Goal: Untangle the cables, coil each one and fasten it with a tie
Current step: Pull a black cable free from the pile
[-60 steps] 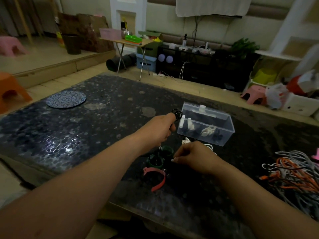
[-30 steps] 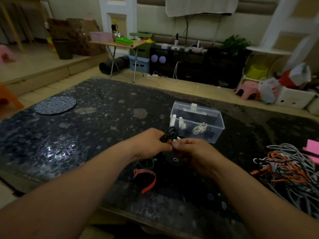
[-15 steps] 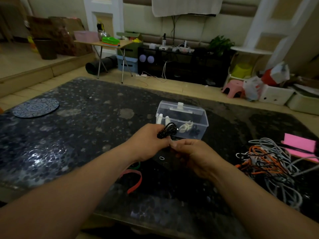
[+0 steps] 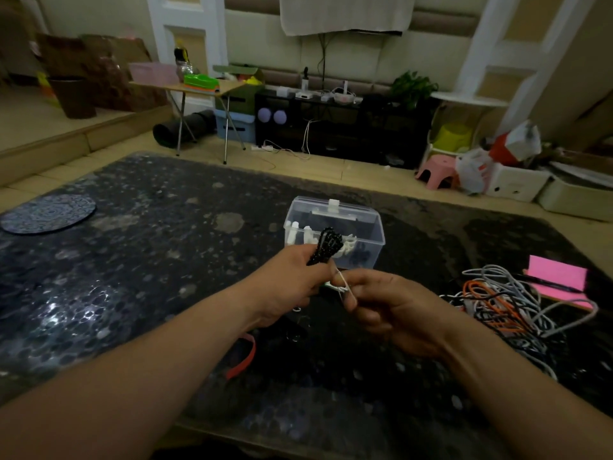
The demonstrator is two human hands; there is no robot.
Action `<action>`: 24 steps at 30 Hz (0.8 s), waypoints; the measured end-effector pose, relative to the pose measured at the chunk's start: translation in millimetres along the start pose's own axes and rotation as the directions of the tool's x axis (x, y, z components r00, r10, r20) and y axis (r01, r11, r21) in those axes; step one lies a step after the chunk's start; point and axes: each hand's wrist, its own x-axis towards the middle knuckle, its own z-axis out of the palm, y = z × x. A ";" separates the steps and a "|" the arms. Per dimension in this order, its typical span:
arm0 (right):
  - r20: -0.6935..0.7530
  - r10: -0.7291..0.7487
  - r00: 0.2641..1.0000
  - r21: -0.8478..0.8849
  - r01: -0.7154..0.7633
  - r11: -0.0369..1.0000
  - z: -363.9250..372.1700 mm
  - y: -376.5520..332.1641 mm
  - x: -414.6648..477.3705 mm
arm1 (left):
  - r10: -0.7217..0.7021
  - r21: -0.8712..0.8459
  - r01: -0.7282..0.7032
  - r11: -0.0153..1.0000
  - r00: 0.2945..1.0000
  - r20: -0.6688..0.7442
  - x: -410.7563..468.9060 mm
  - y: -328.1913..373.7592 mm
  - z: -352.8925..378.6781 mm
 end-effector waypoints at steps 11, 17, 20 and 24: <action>-0.145 -0.235 0.961 0.005 0.238 0.971 -22.5 -9.0 -1.6 | -0.026 -0.150 0.046 0.988 0.991 0.131 -2.2 12.8 13.6; -0.127 -0.221 0.967 -0.257 0.184 0.949 -22.5 -14.2 -12.6 | 0.005 0.169 -0.036 0.985 0.983 0.182 -4.7 5.4 16.7; -0.103 -0.209 0.973 -0.400 0.152 0.904 -19.6 -16.6 -17.3 | -0.010 0.223 -0.032 0.974 0.983 0.185 -3.3 -0.4 14.2; -0.067 -0.167 0.984 -0.571 0.099 0.815 -17.5 -21.1 -22.2 | 0.033 0.501 -0.159 0.851 0.968 0.250 -2.2 -0.1 9.9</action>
